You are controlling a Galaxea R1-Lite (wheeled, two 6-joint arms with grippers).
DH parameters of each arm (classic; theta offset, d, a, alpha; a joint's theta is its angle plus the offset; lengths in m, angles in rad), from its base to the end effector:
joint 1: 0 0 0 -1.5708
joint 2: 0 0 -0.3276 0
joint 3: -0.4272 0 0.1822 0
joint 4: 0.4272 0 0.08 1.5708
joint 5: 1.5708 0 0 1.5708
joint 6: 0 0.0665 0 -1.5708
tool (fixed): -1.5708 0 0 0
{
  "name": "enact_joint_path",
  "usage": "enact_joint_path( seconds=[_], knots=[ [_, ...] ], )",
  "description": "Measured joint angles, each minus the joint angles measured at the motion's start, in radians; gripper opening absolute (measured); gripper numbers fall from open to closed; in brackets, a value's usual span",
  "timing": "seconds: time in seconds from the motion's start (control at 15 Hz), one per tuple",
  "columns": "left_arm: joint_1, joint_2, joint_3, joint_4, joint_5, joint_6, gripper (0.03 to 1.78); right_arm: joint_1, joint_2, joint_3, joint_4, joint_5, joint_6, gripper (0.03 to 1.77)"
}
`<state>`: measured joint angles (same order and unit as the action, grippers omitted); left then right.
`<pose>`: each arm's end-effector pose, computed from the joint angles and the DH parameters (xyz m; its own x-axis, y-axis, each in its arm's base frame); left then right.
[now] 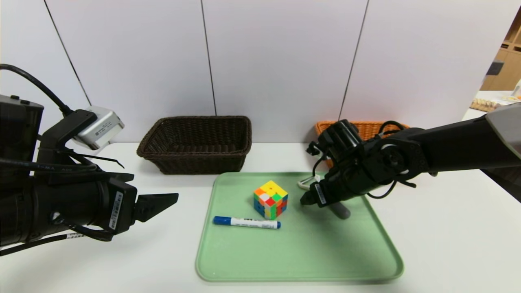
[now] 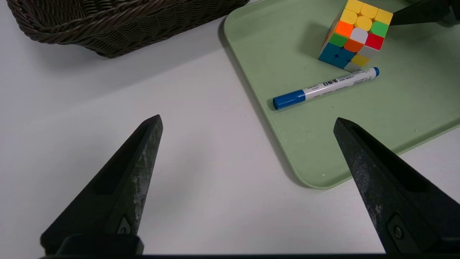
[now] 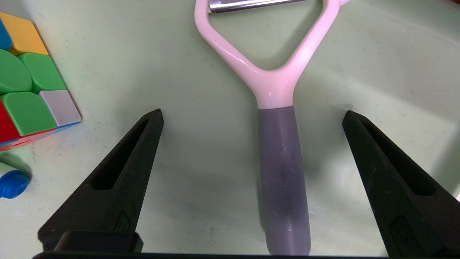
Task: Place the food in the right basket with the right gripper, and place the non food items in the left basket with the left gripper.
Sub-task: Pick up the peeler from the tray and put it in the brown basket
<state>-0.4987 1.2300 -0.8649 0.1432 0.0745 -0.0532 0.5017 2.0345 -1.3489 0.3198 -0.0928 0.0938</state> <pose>0.1782 -0.0914 0.2489 0.8006 -0.3513 -0.4853 0.3965 0.9180 -0.0103 0.3546 0.1874 0.1230 0.5123 0.1753 -0.8407 -0.3641 0.9310 -0.0277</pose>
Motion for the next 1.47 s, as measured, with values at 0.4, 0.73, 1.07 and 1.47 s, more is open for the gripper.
enact_joint_path(
  seconds=[0.4, 0.73, 1.07, 1.47],
  knots=[
    [0.0, -0.002, -0.002, 0.0, 0.0, 0.001, 1.69, 0.007, 0.001, 0.007, 0.003, -0.012, -0.009, 1.24],
    [0.0, -0.004, -0.003, 0.0, 0.0, 0.001, 1.69, 0.008, -0.001, 0.01, 0.01, -0.004, -0.007, 0.64],
    [0.0, -0.006, -0.003, 0.0, 0.001, -0.004, 1.69, 0.007, -0.012, 0.026, 0.012, -0.001, -0.005, 0.24],
    [0.0, -0.018, 0.0, 0.001, 0.003, -0.011, 1.69, 0.033, -0.074, 0.037, 0.073, 0.044, 0.0, 0.24]
  ],
)
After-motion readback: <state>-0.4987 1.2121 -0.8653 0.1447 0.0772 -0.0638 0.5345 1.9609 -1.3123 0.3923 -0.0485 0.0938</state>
